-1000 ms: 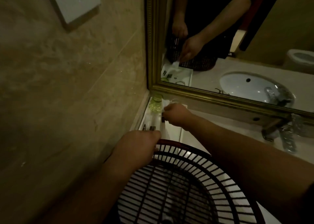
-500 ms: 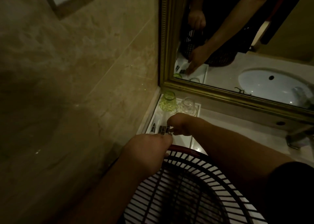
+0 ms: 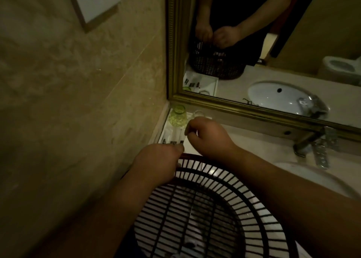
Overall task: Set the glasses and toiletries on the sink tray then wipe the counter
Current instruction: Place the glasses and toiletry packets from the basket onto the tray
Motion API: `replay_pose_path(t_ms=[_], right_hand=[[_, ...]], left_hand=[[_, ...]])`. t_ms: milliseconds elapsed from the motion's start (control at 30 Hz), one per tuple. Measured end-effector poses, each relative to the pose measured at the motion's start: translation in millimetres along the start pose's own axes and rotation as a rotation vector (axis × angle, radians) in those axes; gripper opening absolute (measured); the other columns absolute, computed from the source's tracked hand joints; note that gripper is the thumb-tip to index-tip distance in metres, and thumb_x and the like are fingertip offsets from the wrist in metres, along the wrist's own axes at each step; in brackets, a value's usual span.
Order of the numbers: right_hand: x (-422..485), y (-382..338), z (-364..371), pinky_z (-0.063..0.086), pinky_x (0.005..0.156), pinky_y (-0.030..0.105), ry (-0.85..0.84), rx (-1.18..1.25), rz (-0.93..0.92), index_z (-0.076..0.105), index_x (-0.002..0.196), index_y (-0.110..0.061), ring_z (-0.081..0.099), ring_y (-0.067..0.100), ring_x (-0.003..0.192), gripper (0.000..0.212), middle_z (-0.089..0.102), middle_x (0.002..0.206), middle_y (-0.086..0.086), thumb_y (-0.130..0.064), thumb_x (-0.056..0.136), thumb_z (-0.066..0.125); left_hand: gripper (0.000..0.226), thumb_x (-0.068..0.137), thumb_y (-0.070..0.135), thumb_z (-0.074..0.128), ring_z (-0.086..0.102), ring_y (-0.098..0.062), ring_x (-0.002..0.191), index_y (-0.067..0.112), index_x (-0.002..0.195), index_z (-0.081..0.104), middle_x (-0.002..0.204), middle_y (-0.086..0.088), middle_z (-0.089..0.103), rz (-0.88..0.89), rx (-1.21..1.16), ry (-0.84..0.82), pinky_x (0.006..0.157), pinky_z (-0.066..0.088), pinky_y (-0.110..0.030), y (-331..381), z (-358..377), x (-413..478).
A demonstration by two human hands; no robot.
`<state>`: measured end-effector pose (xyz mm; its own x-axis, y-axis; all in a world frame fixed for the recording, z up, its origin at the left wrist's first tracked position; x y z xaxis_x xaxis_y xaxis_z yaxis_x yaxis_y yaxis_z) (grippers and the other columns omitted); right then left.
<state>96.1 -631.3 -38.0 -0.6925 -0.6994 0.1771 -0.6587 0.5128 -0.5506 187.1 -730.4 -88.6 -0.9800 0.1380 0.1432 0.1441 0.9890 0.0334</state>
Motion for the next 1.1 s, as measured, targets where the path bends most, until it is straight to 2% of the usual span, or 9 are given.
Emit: replay_pose_path(t_ms=[100,200,267,367,533,733,833,1000,1100], right_hand=[[-52,-36,-7,0.046,0.058,0.031,-0.061,-0.031,-0.14,0.066,0.079,-0.022,0.052,0.01,0.067,0.01,0.057,0.074,-0.009,-0.023,0.082,0.056],[-98,-44,27,0.037,0.055,0.027,-0.262,-0.069,-0.157,0.063,0.077,-0.024,0.049,0.011,0.063,0.011,0.056,0.072,-0.008,-0.028,0.084,0.055],[-125,-29,71,0.041,0.063,0.028,-0.545,-0.15,-0.037,0.065,0.088,-0.022,0.056,0.016,0.072,0.014,0.064,0.083,-0.001,-0.034,0.088,0.057],[-166,-7,135,0.052,0.084,0.037,-0.977,-0.247,0.094,0.066,0.118,-0.019,0.064,0.027,0.1,0.032,0.069,0.111,0.008,-0.041,0.094,0.065],[-192,6,180,0.045,0.106,0.045,-1.228,-0.178,0.138,0.055,0.142,-0.012,0.055,0.033,0.124,0.045,0.059,0.137,0.015,-0.024,0.099,0.065],[-198,13,191,0.041,0.111,0.047,-1.236,-0.177,0.193,0.053,0.145,-0.011,0.051,0.034,0.13,0.044,0.054,0.144,0.016,-0.022,0.103,0.057],[-195,14,188,0.041,0.11,0.047,-1.204,-0.203,0.149,0.049,0.147,-0.011,0.05,0.035,0.131,0.049,0.053,0.145,0.017,-0.022,0.101,0.06],[-172,12,167,0.049,0.095,0.041,-1.046,-0.201,0.142,0.06,0.133,-0.013,0.061,0.032,0.115,0.036,0.065,0.126,0.014,-0.028,0.1,0.062],[-153,9,139,0.053,0.085,0.037,-0.889,-0.103,0.191,0.06,0.126,-0.022,0.062,0.019,0.1,0.033,0.065,0.111,-0.001,-0.038,0.097,0.064]], left_hand=[[0.025,0.081,0.04,0.071,0.064,-0.019,0.066,0.031,0.1,0.056,0.079,0.004,0.066,-0.05,-0.058,-0.035,0.052,0.036,-0.028,-5,6,2],[0.026,0.083,0.041,0.07,0.064,-0.024,0.07,0.028,0.093,0.05,0.081,0.001,0.066,-0.036,-0.042,-0.036,0.054,0.035,-0.031,-4,7,2],[0.027,0.084,0.041,0.071,0.064,-0.026,0.071,0.025,0.094,0.052,0.082,-0.001,0.066,-0.028,-0.032,-0.028,0.054,0.036,-0.031,-4,7,2],[0.026,0.085,0.041,0.07,0.064,-0.026,0.071,0.025,0.099,0.055,0.083,-0.001,0.066,-0.028,-0.016,-0.023,0.054,0.038,-0.032,-6,7,3],[0.028,0.085,0.042,0.071,0.063,-0.026,0.07,0.024,0.1,0.055,0.081,0.0,0.066,-0.018,-0.003,-0.001,0.054,0.04,-0.032,-6,5,2],[0.027,0.085,0.042,0.071,0.062,-0.024,0.067,0.025,0.098,0.055,0.079,0.001,0.064,-0.015,0.002,0.002,0.054,0.041,-0.031,-6,4,2],[0.027,0.086,0.042,0.071,0.062,-0.022,0.066,0.025,0.098,0.055,0.079,0.002,0.064,-0.018,0.007,0.005,0.053,0.041,-0.031,-5,3,2],[0.027,0.087,0.042,0.071,0.064,-0.024,0.07,0.024,0.099,0.055,0.082,0.001,0.066,-0.035,-0.001,-0.023,0.057,0.048,-0.034,-6,2,2],[0.028,0.086,0.043,0.071,0.064,-0.023,0.072,0.026,0.102,0.055,0.084,0.002,0.067,-0.048,-0.007,-0.038,0.059,0.051,-0.035,-6,2,2]])
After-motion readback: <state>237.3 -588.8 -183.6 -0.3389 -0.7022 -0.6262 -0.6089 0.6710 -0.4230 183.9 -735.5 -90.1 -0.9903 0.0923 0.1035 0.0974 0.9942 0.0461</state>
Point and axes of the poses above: each hand's wrist, its own x-axis towards the middle knuckle, its own z-axis out of the palm, y = z × x, the point moved 7 cm from there along x, towards the middle knuckle
